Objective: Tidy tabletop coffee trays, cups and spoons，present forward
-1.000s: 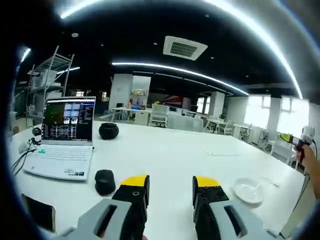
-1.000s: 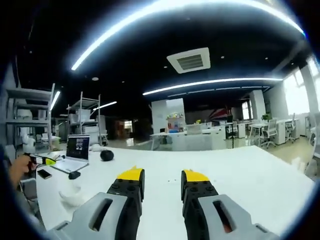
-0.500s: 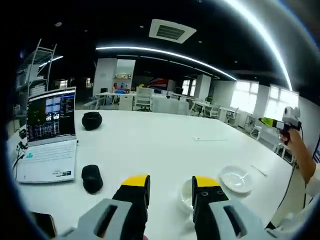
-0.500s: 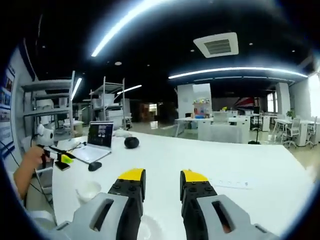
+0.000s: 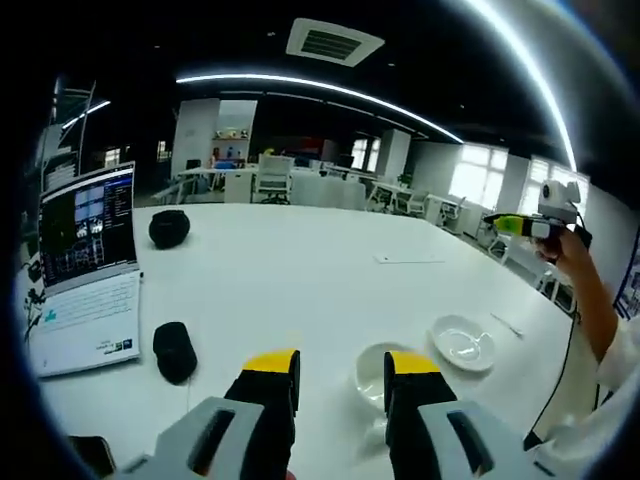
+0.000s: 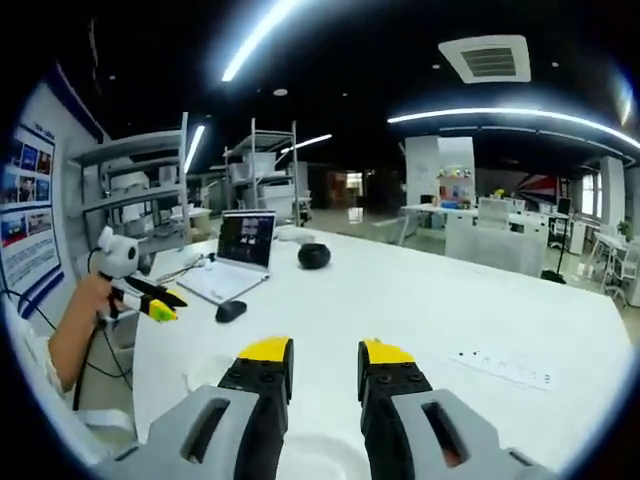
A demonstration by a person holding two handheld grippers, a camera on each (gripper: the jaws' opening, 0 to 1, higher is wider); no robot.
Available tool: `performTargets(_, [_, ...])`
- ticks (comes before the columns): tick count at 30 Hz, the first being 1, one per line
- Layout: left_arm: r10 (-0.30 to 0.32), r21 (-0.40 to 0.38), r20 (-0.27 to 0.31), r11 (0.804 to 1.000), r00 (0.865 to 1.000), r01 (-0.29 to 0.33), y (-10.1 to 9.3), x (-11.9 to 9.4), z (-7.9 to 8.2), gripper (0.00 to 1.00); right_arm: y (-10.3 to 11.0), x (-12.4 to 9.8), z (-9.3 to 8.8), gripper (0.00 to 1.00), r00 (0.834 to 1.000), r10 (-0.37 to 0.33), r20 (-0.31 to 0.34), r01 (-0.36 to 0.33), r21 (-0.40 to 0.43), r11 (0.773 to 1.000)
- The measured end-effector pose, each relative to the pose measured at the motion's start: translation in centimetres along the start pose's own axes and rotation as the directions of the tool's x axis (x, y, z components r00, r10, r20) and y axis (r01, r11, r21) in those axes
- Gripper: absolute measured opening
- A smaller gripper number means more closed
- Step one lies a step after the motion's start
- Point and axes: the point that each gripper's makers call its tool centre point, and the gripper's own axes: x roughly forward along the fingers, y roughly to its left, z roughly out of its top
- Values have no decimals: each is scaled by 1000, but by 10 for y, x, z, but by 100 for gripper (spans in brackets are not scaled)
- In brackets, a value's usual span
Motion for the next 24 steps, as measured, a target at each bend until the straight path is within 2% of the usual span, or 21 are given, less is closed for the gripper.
performTargets(5, [-25, 6, -53, 1000, 998, 25, -4, 10, -2, 35, 23, 28, -10, 27, 994, 63, -90, -65, -20, 998])
performTargets(8, [-41, 2, -79, 999, 996, 41, -6, 17, -3, 35, 40, 45, -18, 27, 983, 104, -152, -110, -32, 993])
performTargets(13, [-50, 8, -153, 999, 987, 52, -9, 29, -15, 35, 56, 69, -32, 27, 964, 143, -223, -151, -22, 988])
performTargets(18, [-53, 11, -212, 998, 976, 56, -12, 37, -27, 35, 70, 86, -49, 27, 936, 173, -306, -183, -7, 983])
performTargets(20, [-47, 21, -234, 998, 971, 53, -12, 40, -31, 35, 80, 93, -58, 27, 919, 186, -348, -201, -7, 980])
performTargets(22, [-37, 25, -250, 999, 968, 44, -11, 42, -34, 35, 89, 94, -65, 27, 911, 186, -368, -203, -7, 979])
performTargets(24, [-38, 21, -258, 999, 965, 45, -10, 46, -36, 35, 97, 96, -75, 27, 890, 195, -413, -213, 2, 977])
